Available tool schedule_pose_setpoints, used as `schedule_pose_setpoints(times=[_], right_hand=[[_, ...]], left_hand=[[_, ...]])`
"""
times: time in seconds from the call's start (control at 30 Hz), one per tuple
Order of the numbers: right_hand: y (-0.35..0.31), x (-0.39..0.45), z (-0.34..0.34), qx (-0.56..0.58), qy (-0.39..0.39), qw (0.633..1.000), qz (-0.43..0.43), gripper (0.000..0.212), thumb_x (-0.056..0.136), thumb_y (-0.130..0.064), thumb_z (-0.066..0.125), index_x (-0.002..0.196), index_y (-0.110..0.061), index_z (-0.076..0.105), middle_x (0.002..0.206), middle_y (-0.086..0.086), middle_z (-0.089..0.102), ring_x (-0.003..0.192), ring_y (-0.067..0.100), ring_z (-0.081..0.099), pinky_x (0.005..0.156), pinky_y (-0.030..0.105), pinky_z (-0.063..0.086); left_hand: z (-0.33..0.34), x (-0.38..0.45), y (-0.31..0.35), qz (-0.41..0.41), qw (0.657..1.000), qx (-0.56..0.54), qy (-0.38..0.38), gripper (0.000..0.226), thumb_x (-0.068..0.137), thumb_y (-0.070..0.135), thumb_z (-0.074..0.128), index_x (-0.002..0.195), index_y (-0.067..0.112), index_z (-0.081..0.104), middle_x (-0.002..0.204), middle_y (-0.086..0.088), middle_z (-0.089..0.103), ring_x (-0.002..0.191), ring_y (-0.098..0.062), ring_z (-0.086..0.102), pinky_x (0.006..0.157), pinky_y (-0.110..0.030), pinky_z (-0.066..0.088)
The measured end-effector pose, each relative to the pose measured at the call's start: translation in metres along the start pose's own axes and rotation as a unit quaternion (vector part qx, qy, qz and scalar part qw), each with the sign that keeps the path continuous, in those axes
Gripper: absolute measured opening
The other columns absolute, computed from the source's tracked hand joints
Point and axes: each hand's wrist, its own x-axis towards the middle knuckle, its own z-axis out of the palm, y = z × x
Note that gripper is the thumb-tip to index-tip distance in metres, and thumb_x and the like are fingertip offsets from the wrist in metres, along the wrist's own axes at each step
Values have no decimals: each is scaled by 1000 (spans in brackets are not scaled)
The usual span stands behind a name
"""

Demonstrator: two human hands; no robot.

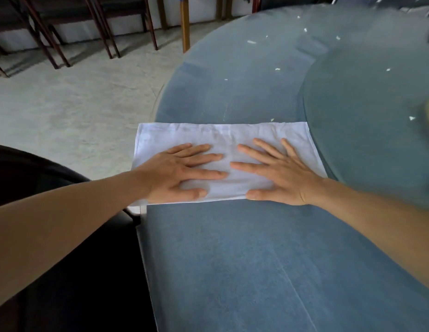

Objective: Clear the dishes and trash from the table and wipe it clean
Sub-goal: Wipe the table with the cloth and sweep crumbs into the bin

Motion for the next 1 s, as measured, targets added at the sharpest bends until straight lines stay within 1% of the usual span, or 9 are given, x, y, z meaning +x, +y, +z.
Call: schedule_pose_setpoints(times=[0.13,0.23,0.43,0.53,0.63,0.73,0.8,0.9,1.0], right_hand=[[2,10,-5,4,-2,1000,23,72,83,-91,18,149,-72,-3,165,-32,-20,155,7,-24,121,66,-11],[2,14,-7,4,0,999,33,72,83,-91,20,150,-71,0,166,-30,-19,156,8,-23,122,66,-10],[4,20,-10,6,5,999,38,72,83,-92,20,150,-71,1,168,-28,-16,157,10,-20,121,68,-9],[7,22,-10,4,8,999,38,73,83,-93,19,150,-71,1,168,-28,-16,157,11,-18,121,69,-7],[7,22,-12,1,6,999,41,72,83,-92,19,150,-71,3,168,-28,-15,158,11,-18,121,69,-5],[6,22,-12,1,10,999,41,71,85,-90,22,151,-70,5,168,-27,-14,158,11,-16,120,70,-4],[9,23,-11,0,12,999,40,72,85,-90,22,151,-70,6,168,-28,-15,158,11,-16,120,70,-4],[13,27,-9,-2,12,999,36,73,84,-92,22,152,-68,6,168,-28,-16,157,10,-18,120,70,-5],[18,32,-9,-7,8,999,31,74,84,-93,20,152,-69,3,167,-29,-19,157,10,-20,120,69,-6]], left_hand=[[-5,14,-27,37,999,-2,1,54,101,66,28,152,63,12,168,24,-3,157,-8,-12,129,-44,2],[-9,19,-37,64,998,0,14,54,102,63,31,154,60,17,170,21,0,158,-12,-7,128,-47,8],[-8,23,-45,79,997,4,26,56,101,65,34,154,59,16,170,21,-2,158,-11,-9,128,-48,9],[-10,26,-47,89,996,5,15,64,97,69,36,155,56,15,170,20,-4,158,-13,-11,128,-48,7],[-15,28,-45,79,997,-6,-1,74,89,78,37,156,54,18,170,20,-5,157,-13,-13,128,-46,1],[-14,30,-29,25,999,-44,-14,75,85,80,39,154,52,25,169,21,-6,156,-11,-18,127,-50,-1],[-10,32,-18,-7,998,-54,-17,72,89,78,37,154,53,20,169,22,-10,155,-12,-22,126,-53,-2],[-5,33,-17,-16,1000,-1,1,74,90,81,29,154,59,0,168,20,-14,155,-15,-23,126,-54,-4],[-7,36,-23,-11,1000,3,-11,76,89,83,32,154,60,-1,169,20,-14,155,-14,-24,126,-53,-7]])
